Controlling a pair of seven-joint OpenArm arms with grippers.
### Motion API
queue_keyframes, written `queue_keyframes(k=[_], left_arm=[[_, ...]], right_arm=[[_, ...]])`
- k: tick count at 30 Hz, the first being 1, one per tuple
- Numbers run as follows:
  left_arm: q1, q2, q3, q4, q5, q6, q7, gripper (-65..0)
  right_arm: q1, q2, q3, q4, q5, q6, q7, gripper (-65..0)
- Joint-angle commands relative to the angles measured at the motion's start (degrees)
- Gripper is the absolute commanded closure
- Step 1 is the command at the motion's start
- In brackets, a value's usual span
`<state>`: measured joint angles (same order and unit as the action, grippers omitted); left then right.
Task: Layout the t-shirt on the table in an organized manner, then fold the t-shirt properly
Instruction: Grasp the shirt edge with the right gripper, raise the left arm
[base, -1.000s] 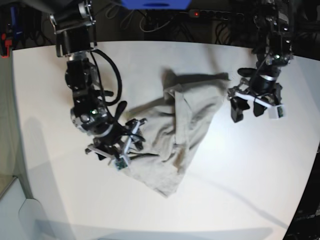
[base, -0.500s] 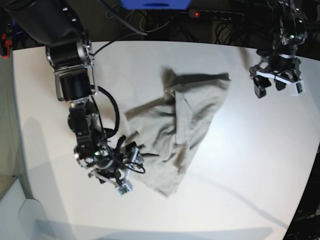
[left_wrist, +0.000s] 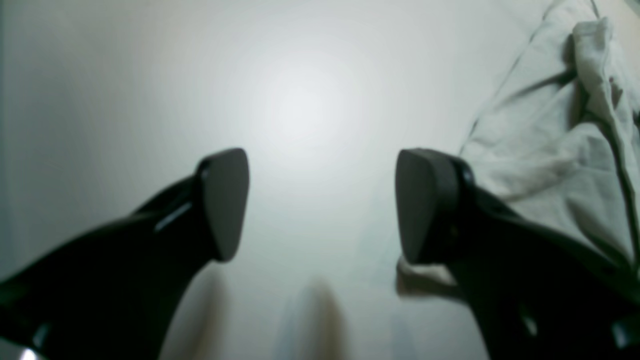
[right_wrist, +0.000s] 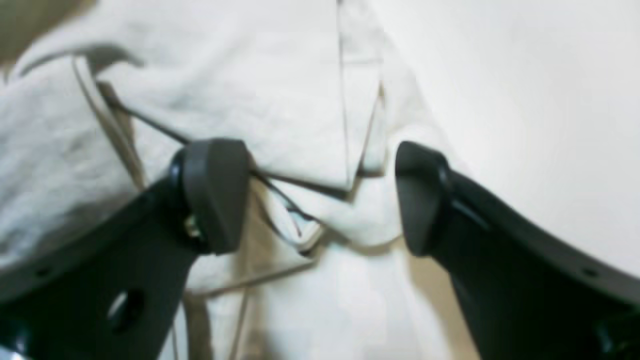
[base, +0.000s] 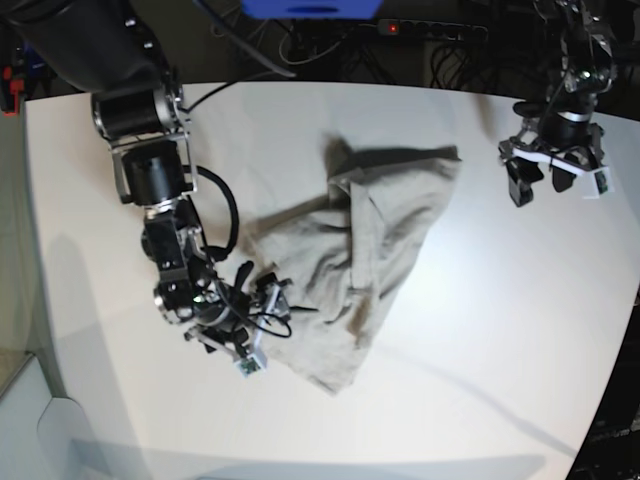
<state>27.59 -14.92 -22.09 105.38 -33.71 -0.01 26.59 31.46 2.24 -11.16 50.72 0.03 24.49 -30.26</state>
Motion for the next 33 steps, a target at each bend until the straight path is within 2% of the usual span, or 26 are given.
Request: queue_keyframes(k=[1, 4, 9, 12, 19, 22, 24, 27, 28, 30, 33], left_arm=[[0.0, -0.6, -0.3, 0.9, -0.2, -0.3, -1.4, -44.1], [-0.3, -0.6, -0.3, 0.8, -0.2, -0.3, -1.4, -44.1], [-0.8, -0.6, -0.3, 0.4, -0.2, -0.3, -1.4, -44.1], [-0.8, -0.6, -0.3, 0.4, -0.2, -0.3, -1.4, -44.1], [-0.8, -0.6, -0.3, 0.4, -0.2, -0.3, -1.4, -44.1], [-0.8, -0.5, -0.3, 0.4, -0.2, -0.3, -1.4, -44.1], [-0.8, -0.5, -0.3, 0.4, -0.2, -0.3, -1.4, -44.1], [-0.8, -0.5, -0.3, 0.4, -0.2, -0.3, -1.5, -44.1], [-0.8, -0.5, -0.3, 0.5, -0.2, -0.3, -1.5, -44.1], [-0.8, -0.5, -0.3, 0.6, -0.2, -0.3, -1.5, -44.1], [-0.7, -0.5, -0.3, 0.9, -0.2, -0.3, -1.5, -44.1]], right_arm=[[2.1, 0.0, 0.1, 1.0, 0.5, 1.2, 2.2, -46.4], [2.0, 0.0, 0.1, 1.0, 0.5, 1.2, 2.7, -42.9], [2.1, -0.2, 0.1, 1.0, 0.5, 1.2, 3.4, -28.6], [2.1, -0.2, 0.1, 1.0, 0.5, 1.1, 3.4, -23.2], [2.0, -0.3, 0.2, 0.7, 0.5, 1.1, 3.3, -22.8], [2.4, -0.3, 0.1, -3.1, 0.5, 1.3, 3.3, -20.3], [3.3, -0.3, 0.1, -7.2, 0.5, 1.3, 3.5, -15.4], [4.4, -0.3, 0.1, -11.6, 0.5, 1.3, 3.5, -2.4], [4.4, -0.3, 0.1, -11.3, 0.5, 1.3, 3.5, -1.1], [4.2, -0.1, 0.1, -9.4, 0.5, 1.3, 3.5, -3.1], [4.1, 0.1, 0.2, -4.5, 0.5, 1.3, 2.8, -2.6]])
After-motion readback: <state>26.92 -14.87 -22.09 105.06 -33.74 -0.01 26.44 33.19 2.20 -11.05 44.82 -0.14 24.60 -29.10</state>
